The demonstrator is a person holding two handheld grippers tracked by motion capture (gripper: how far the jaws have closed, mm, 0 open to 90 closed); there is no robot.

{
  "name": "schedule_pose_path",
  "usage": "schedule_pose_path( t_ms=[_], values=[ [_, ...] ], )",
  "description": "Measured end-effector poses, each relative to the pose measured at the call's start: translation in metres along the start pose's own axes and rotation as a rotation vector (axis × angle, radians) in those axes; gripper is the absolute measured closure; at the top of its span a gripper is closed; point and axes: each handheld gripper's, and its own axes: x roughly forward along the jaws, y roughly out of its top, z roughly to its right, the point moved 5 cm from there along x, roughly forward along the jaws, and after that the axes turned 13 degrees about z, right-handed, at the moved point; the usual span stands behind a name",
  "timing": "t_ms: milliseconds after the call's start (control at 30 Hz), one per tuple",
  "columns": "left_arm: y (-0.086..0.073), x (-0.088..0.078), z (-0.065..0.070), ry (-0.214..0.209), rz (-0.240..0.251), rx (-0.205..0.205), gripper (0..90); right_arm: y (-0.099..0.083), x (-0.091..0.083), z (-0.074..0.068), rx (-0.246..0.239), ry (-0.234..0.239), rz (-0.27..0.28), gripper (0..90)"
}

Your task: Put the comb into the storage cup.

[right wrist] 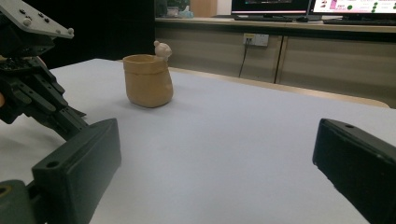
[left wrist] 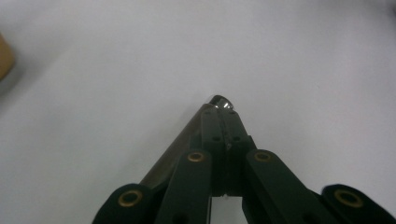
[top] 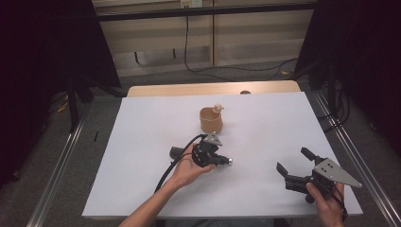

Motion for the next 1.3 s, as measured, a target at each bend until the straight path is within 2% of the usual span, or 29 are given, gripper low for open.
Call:
schedule_pose_path(
  t_ms=[167,467,533,567,667,700,867,933,1300],
  values=[
    [0.002,-0.004,-0.007,0.019,0.019,-0.022,90.0,0.000,0.000,0.000,0.000,-0.001,-0.001,0.7],
    [0.002,-0.007,-0.015,0.039,0.019,-0.030,90.0,0.000,0.000,0.000,0.000,0.000,-0.001,0.7],
    [0.002,-0.006,-0.013,0.023,0.022,-0.042,90.0,0.000,0.000,0.000,-0.002,0.001,-0.001,0.7],
    [0.004,-0.009,-0.008,0.008,0.009,-0.013,90.0,0.000,0.000,0.000,-0.001,0.002,0.000,0.7],
    [0.006,-0.010,-0.002,-0.012,0.010,-0.004,90.0,0.000,0.000,0.000,-0.001,0.000,0.001,0.7],
    [0.005,-0.009,0.003,-0.028,-0.016,0.018,90.0,0.000,0.000,0.000,0.001,-0.002,-0.003,0.7],
    [0.001,0.001,0.006,-0.047,-0.034,0.019,90.0,0.000,0.000,-0.001,0.000,0.003,0.000,0.7],
    [-0.001,0.008,0.006,-0.038,-0.054,0.027,90.0,0.000,0.000,0.000,0.000,0.001,-0.001,0.7],
    [-0.001,0.011,-0.004,0.005,-0.049,0.002,90.0,0.000,0.000,0.000,0.000,0.002,0.000,0.7]
  ],
)
